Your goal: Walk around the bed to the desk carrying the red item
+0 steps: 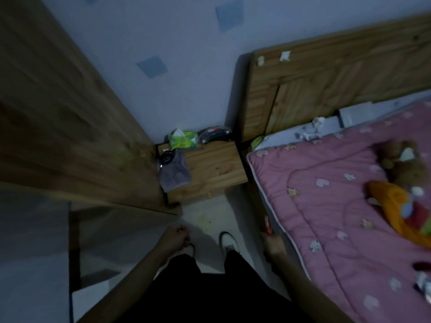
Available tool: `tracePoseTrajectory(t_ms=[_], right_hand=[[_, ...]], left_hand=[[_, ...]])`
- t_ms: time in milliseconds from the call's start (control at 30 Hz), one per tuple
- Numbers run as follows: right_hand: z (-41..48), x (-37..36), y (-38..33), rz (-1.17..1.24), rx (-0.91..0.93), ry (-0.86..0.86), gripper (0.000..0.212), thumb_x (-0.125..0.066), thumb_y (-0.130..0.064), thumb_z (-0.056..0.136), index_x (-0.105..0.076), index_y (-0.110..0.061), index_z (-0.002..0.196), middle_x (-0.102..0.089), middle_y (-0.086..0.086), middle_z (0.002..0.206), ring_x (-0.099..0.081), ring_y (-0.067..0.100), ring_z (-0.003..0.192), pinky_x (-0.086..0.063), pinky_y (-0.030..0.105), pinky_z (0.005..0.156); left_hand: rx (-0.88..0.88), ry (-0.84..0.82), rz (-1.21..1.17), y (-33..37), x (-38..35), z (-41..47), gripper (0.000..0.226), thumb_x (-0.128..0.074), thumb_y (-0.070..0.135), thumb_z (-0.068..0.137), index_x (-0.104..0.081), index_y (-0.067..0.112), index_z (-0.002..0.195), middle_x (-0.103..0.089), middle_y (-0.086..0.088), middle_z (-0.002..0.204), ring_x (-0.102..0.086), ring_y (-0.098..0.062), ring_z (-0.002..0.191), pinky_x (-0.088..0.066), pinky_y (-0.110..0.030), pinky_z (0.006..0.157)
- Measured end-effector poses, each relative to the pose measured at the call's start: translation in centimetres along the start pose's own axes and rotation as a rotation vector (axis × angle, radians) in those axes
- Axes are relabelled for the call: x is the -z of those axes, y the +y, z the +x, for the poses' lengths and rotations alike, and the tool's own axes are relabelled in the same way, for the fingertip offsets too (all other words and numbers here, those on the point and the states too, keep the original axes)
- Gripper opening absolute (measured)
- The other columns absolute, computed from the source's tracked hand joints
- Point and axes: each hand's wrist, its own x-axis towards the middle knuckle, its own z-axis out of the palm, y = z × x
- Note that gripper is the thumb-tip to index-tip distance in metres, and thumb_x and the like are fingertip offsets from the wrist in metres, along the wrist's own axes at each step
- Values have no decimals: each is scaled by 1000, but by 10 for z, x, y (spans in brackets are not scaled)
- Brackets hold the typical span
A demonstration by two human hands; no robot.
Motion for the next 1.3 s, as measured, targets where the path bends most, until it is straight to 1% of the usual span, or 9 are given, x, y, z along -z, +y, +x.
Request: tracePoseTrajectory(t_ms=[133, 267, 400, 467, 667, 767, 967, 1100, 1300], right_hand=[[-38, -18, 19, 184, -95, 52, 38, -54, -22, 97, -43, -16, 61, -43, 4, 53, -40, 16, 44, -37, 35, 45], [-75, -53, 48, 407, -155, 104, 40, -59, -21, 92, -41, -18, 57, -36, -3, 43, -33, 17, 42, -25, 30, 49], [-115, -94, 79, 594, -216, 175, 30, -58, -25, 94, -51, -16, 66, -41, -5, 41, -36, 12, 36, -25, 27, 44], [-133, -111, 99, 671, -281, 229, 26, -57, -27, 94, -54, -15, 71, -43, -2, 47, -37, 12, 36, -26, 25, 40], [-196, -158, 180, 923, -447, 342, 27, -54, -26, 94, -48, -13, 72, -35, 1, 50, -28, 14, 35, -20, 22, 40], [-228, -186, 220, 1060, -509, 406, 24, -55, -22, 92, -45, -14, 71, -34, -2, 47, -27, 13, 33, -19, 20, 39], [-287, -253, 289, 1407, -636, 550, 26, -55, -21, 92, -40, -17, 70, -31, -2, 48, -26, 12, 33, -19, 20, 39], [-327, -297, 331, 1570, -723, 644, 32, -56, -22, 91, -35, -20, 67, -30, -2, 46, -26, 14, 34, -19, 22, 40], [-374, -352, 394, 1664, -844, 748, 33, -55, -24, 94, -40, -16, 66, -32, -1, 43, -28, 14, 35, -21, 22, 42]], left_hand=[[-53, -83, 63, -4, 25, 13, 15, -46, 12, 101, -55, 1, 96, -55, -15, 74, -50, -22, 60, -37, -29, 52], [-114, -116, 169, -5, 47, 21, 12, -47, 4, 98, -56, 1, 91, -56, -13, 70, -51, -20, 57, -43, -19, 40], [-151, -189, 311, -4, 60, 25, 16, -48, 5, 98, -58, 6, 84, -57, -11, 69, -51, -20, 54, -40, -26, 50], [-162, -226, 392, -5, 58, 26, 19, -47, 5, 98, -56, 8, 81, -56, -9, 67, -50, -19, 52, -37, -24, 47], [-220, -364, 670, -8, 37, 10, 16, -50, 10, 98, -58, 7, 84, -60, -11, 72, -54, -19, 56, -39, -25, 46], [-255, -453, 783, -10, 15, -2, 16, -48, 10, 99, -59, 5, 88, -60, -12, 74, -54, -20, 58, -39, -27, 50], [-381, -595, 1005, -25, -44, -32, 17, -49, 10, 98, -59, 4, 85, -59, -10, 69, -52, -18, 53, -37, -24, 44], [-434, -678, 1133, -50, -86, -68, 17, -51, 13, 98, -60, 5, 85, -62, -11, 73, -56, -21, 60, -42, -29, 54], [-507, -758, 1257, -109, -143, -138, 19, -52, 21, 97, -62, 4, 95, -63, -13, 83, -58, -24, 71, -47, -33, 65]])
